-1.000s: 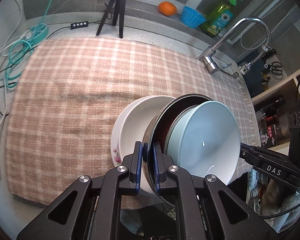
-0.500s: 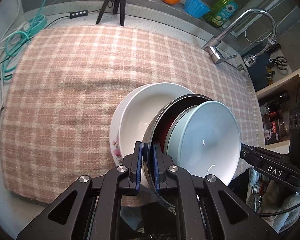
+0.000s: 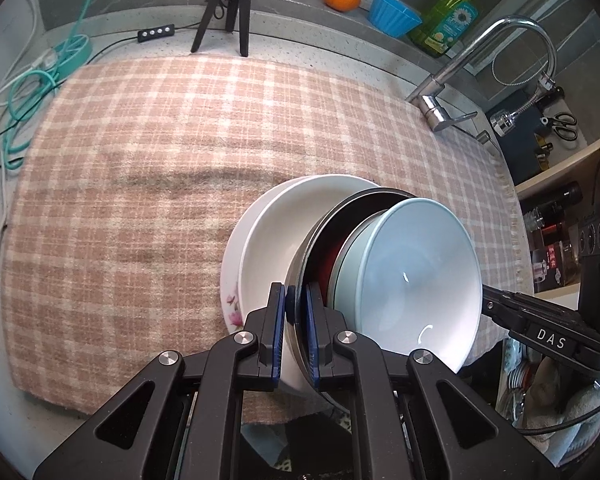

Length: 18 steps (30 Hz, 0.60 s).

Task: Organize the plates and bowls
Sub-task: 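Lift and carry the nested bowls with both tools over the plate stack, then lower the nested bowls onto the plate stack with both tools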

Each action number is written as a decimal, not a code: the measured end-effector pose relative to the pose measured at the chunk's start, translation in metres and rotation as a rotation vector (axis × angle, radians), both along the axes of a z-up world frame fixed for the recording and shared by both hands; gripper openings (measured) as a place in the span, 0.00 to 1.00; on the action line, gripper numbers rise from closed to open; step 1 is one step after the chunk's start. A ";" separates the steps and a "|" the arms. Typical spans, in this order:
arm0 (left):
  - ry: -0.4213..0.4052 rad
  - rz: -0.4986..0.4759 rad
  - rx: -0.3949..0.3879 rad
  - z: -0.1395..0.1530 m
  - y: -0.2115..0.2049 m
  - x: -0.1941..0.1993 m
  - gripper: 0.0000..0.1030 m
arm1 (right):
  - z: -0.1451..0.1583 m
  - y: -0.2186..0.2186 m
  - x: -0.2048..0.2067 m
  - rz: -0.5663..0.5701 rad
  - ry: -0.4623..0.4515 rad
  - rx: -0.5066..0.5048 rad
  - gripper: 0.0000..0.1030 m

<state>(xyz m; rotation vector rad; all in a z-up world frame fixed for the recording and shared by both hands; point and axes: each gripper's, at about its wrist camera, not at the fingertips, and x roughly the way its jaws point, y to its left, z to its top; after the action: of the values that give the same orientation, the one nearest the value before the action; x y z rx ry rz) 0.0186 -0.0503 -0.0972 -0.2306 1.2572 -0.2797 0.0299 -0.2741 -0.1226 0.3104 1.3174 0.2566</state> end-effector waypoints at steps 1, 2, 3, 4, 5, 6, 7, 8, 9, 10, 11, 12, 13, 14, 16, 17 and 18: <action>0.000 0.001 -0.001 0.000 0.000 0.001 0.08 | 0.000 0.000 0.000 0.001 -0.001 -0.001 0.06; -0.001 0.001 0.000 0.000 0.000 0.001 0.08 | 0.000 0.001 0.001 0.003 -0.003 -0.004 0.06; -0.002 0.000 0.001 -0.001 0.000 0.001 0.08 | 0.000 0.001 0.002 0.003 -0.005 -0.004 0.06; -0.003 -0.002 0.001 -0.001 0.000 0.001 0.08 | 0.000 0.002 0.003 0.004 -0.006 -0.005 0.06; -0.003 0.000 -0.001 -0.001 0.001 0.001 0.08 | 0.000 0.002 0.003 0.004 -0.007 -0.006 0.06; -0.002 0.002 -0.003 -0.001 0.001 0.001 0.08 | 0.000 0.002 0.003 0.003 -0.011 -0.005 0.06; -0.002 0.004 -0.005 -0.001 0.002 0.001 0.08 | 0.000 0.002 0.004 0.004 -0.012 -0.004 0.06; -0.003 0.001 -0.006 -0.001 0.002 0.001 0.08 | 0.000 0.002 0.004 0.002 -0.013 -0.003 0.06; -0.002 -0.006 -0.010 -0.001 0.001 0.001 0.08 | 0.000 0.002 0.004 0.002 -0.016 -0.004 0.06; -0.002 -0.011 -0.007 -0.001 0.001 0.001 0.09 | 0.000 0.002 0.004 0.004 -0.020 -0.005 0.07; -0.003 -0.011 0.001 -0.001 0.001 0.001 0.13 | 0.000 0.003 0.004 0.004 -0.023 -0.006 0.07; -0.003 -0.006 0.000 0.000 0.003 0.001 0.15 | -0.001 0.002 0.004 0.005 -0.023 -0.003 0.09; 0.000 -0.002 -0.006 -0.001 0.004 0.001 0.15 | -0.001 0.002 0.004 0.004 -0.021 0.002 0.09; 0.001 0.002 -0.007 -0.001 0.006 0.002 0.16 | -0.002 0.003 0.003 0.006 -0.021 0.002 0.09; -0.003 0.011 0.001 0.000 0.008 0.002 0.20 | -0.003 0.003 0.002 0.005 -0.026 -0.002 0.09; -0.003 0.010 0.004 0.000 0.009 0.001 0.24 | -0.003 0.004 0.001 0.006 -0.027 -0.005 0.09; -0.009 0.011 0.001 0.002 0.011 0.001 0.24 | -0.003 0.004 0.000 0.007 -0.030 -0.011 0.09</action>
<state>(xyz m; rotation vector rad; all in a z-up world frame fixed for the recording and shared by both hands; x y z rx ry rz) 0.0193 -0.0397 -0.0955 -0.2348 1.2474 -0.2703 0.0298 -0.2697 -0.1254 0.2919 1.2900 0.2594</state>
